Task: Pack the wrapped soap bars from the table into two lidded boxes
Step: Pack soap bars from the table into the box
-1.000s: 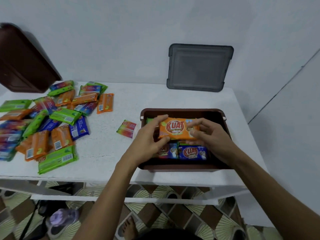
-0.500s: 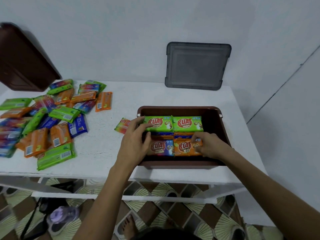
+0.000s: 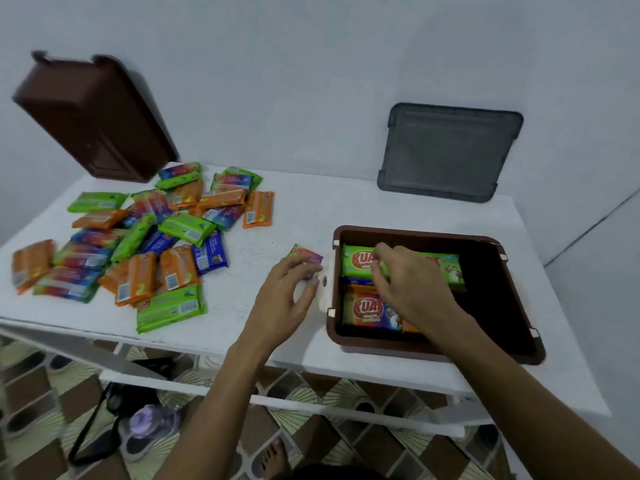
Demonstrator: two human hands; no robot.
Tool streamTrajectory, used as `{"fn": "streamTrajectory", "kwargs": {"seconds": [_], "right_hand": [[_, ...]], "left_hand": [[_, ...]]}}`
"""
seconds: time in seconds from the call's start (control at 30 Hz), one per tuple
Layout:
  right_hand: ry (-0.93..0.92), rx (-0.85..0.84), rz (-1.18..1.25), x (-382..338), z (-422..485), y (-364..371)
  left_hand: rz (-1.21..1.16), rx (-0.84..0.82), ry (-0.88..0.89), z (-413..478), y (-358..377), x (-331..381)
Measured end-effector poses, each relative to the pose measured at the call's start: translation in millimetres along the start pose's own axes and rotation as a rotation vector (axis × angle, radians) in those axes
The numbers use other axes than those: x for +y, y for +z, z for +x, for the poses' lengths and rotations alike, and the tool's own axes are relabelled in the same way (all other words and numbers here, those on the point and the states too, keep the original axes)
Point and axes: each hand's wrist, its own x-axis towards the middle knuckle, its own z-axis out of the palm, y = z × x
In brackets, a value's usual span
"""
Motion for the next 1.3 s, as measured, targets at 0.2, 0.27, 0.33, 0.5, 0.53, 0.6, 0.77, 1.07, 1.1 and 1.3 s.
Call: {"fn": "streamTrajectory", "kwargs": {"seconds": [0.2, 0.27, 0.33, 0.5, 0.53, 0.6, 0.77, 1.07, 1.1, 1.3], "right_hand": [[-0.122, 0.043, 0.194, -83.5, 74.9, 51.5], [-0.13, -0.014, 0.194, -106.9, 102.9, 73.7], [-0.12, -0.096, 0.194, -126.1, 131.1, 97.8], [-0.23, -0.244, 0.24, -177.4, 189.9, 160.8], [-0.246, -0.274, 0.222, -188.1, 198.9, 171.9], [-0.27, -0.336, 0.168, -206.4, 214.4, 192.3], [-0.329, -0.365, 0.013, -223.0, 231.6, 224.7], [-0.26, -0.056, 0.231, -214.3, 212.0, 204.9], [-0.258, -0.053, 0.324, -209.8, 208.9, 195.3], [-0.17, -0.072, 0.679, -164.4, 172.2, 111.0]], "left_hand": [[0.223, 0.06, -0.221, -12.2, -63.9, -89.0], [0.315, 0.106, -0.295, -15.6, -88.6, -119.5], [0.432, 0.137, -0.39, -18.6, -110.8, -148.4], [0.541, 0.188, -0.727, -26.1, -148.8, -195.2], [0.526, 0.152, -0.749, -27.5, -152.4, -199.7], [0.484, 0.114, -0.782, -28.1, -155.2, -206.3], [0.524, 0.174, -0.799, -17.3, -150.7, -206.4], [0.267, 0.154, -0.858, -13.8, -163.6, -199.1], [0.212, 0.154, -0.85, -13.5, -165.2, -195.2], [-0.182, 0.271, -0.556, 0.7, -167.0, -144.9]]}}
